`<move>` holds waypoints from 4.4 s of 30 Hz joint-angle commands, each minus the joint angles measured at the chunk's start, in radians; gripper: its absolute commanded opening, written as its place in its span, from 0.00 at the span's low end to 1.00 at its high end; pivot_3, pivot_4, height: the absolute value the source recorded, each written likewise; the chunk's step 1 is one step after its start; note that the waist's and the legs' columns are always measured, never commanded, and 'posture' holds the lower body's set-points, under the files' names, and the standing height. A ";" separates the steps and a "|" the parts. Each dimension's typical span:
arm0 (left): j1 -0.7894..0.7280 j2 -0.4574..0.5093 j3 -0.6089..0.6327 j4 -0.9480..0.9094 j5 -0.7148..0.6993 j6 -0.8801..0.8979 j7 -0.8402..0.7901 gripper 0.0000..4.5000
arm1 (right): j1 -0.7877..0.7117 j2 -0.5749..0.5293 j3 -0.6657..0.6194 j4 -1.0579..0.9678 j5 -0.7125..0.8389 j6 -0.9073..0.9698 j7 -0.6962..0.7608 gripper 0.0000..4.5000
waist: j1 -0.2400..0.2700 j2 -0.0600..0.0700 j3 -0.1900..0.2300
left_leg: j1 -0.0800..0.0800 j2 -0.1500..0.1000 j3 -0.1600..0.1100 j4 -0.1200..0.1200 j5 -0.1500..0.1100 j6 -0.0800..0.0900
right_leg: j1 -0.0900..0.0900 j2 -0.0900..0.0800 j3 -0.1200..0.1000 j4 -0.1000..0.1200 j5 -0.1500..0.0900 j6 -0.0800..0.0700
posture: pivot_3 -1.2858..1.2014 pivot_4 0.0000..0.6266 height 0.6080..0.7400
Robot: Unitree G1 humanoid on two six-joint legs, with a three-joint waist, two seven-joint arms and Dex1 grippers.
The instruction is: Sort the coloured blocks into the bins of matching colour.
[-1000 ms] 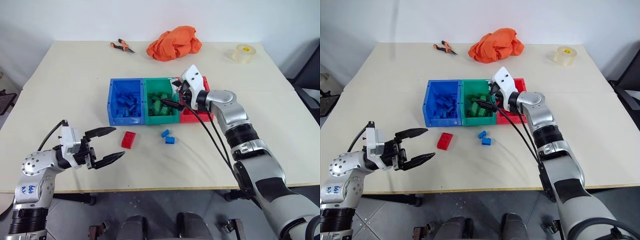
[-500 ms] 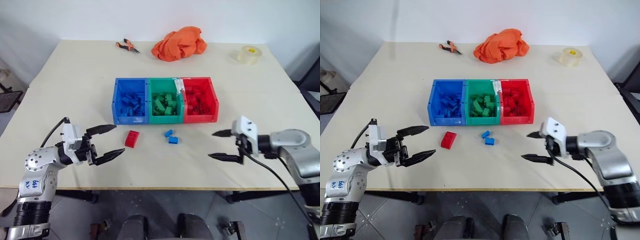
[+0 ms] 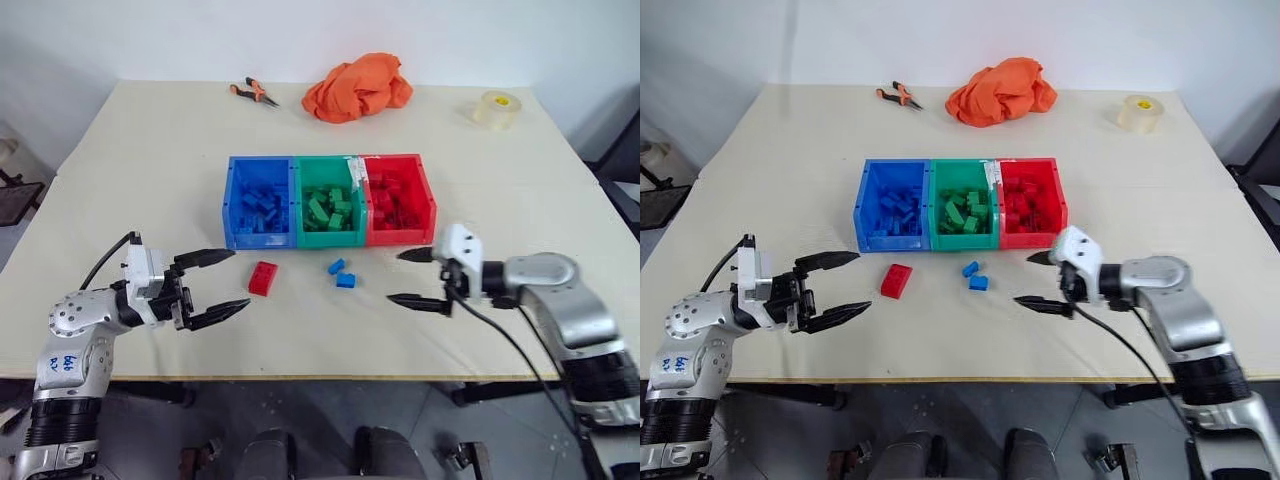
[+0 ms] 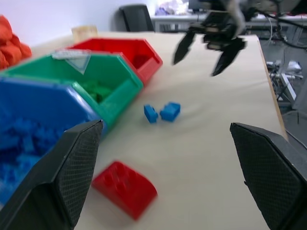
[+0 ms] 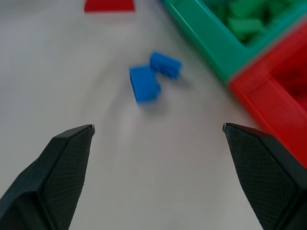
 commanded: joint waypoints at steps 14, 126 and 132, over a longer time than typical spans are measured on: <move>0.190 0.042 0.147 -0.088 -0.049 -0.017 -0.017 1.00 | -0.089 0.186 0.130 0.254 -0.150 -0.178 -0.066 0.66 | -0.002 0.000 0.000 | 0.001 0.000 -0.003 0.000 0.000 0.000 | 0.000 0.000 0.000 0.003 0.000 0.000 | 0.52 0.24 1.00; -0.517 -0.400 -0.588 0.232 0.576 0.327 0.552 1.00 | 0.378 -0.181 -0.419 -0.120 0.209 -0.237 0.099 0.99 | 0.036 0.001 0.001 | 0.002 -0.002 -0.003 0.003 0.001 0.002 | 0.008 0.002 0.001 -0.006 0.001 0.002 | 0.52 0.24 1.00; -0.526 -0.400 -0.597 0.237 0.609 0.375 0.559 0.71 | 0.391 -0.182 -0.424 -0.135 0.210 -0.232 0.079 1.00 | 0.036 0.001 0.001 | 0.002 -0.002 -0.003 0.003 0.001 0.002 | 0.009 0.002 0.001 -0.006 0.001 0.002 | 0.52 0.24 1.00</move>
